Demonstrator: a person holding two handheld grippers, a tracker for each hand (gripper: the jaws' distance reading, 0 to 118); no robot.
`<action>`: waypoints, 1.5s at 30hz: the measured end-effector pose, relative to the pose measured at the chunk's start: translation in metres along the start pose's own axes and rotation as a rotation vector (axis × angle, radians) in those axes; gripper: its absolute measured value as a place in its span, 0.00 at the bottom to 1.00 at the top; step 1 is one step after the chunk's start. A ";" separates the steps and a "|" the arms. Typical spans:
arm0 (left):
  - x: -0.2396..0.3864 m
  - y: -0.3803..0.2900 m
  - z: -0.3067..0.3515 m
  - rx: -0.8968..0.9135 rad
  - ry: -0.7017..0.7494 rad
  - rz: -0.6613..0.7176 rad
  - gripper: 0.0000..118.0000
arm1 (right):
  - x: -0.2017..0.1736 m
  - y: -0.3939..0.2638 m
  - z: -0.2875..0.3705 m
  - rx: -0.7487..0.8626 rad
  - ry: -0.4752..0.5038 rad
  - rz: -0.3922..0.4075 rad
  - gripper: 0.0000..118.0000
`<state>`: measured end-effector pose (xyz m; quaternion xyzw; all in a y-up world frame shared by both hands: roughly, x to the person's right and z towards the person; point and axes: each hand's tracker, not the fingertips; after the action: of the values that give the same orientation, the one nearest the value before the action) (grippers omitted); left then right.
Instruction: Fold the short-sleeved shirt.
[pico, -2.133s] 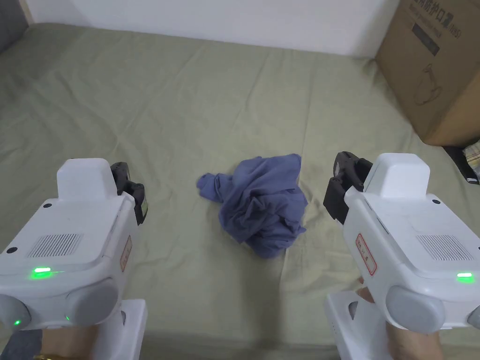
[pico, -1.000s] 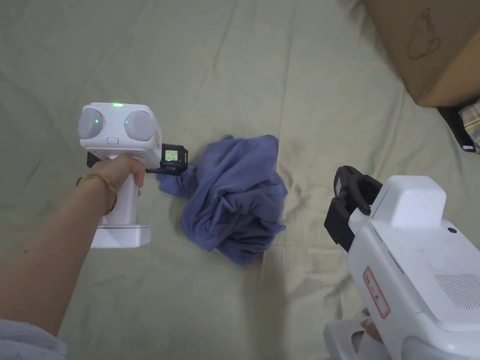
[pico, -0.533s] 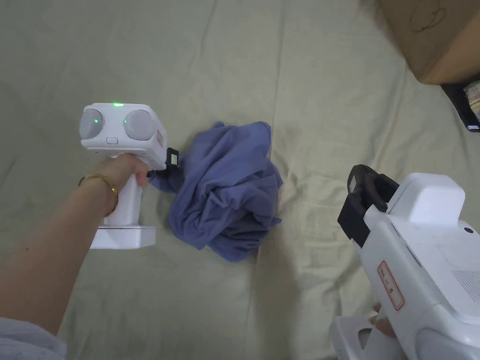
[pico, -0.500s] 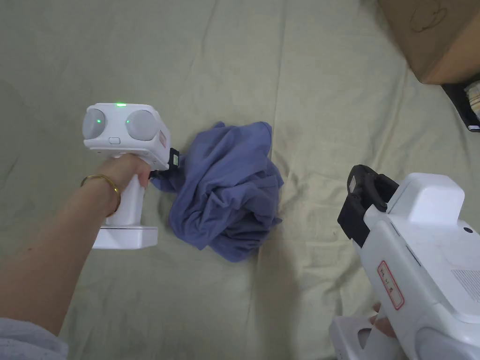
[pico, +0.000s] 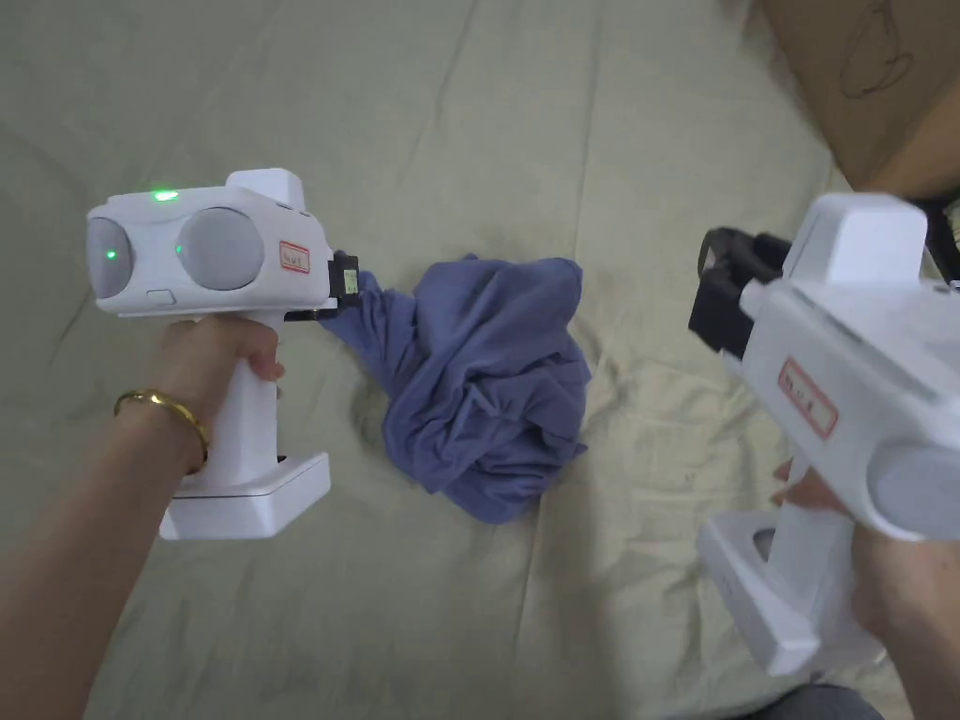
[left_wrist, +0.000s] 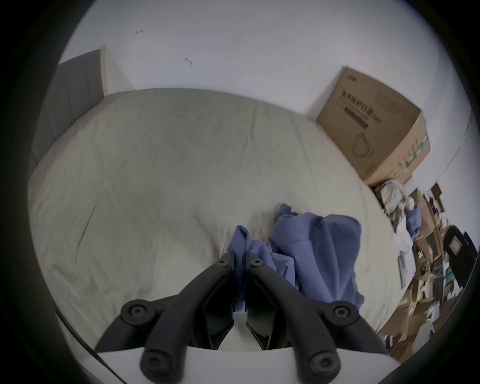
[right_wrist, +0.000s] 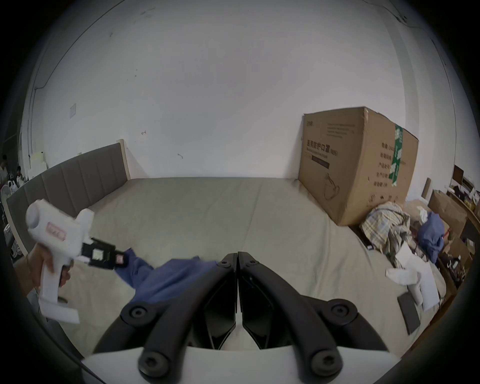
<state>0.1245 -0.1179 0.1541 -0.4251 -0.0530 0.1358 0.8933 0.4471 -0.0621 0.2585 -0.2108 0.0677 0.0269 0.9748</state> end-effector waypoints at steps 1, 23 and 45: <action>-0.003 -0.002 0.006 0.015 -0.007 0.027 0.03 | 0.000 -0.001 0.000 -0.003 0.001 0.004 0.00; -0.039 -0.066 0.034 0.016 0.061 0.128 0.03 | -0.001 -0.032 -0.185 -0.780 0.083 -0.155 0.63; -0.058 -0.001 0.141 0.320 0.020 0.242 0.03 | 0.076 0.090 -0.038 -0.336 0.201 -0.270 0.05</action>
<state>0.0399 -0.0305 0.2452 -0.2823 0.0297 0.2448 0.9271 0.5104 0.0059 0.1764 -0.3788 0.1300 -0.1136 0.9092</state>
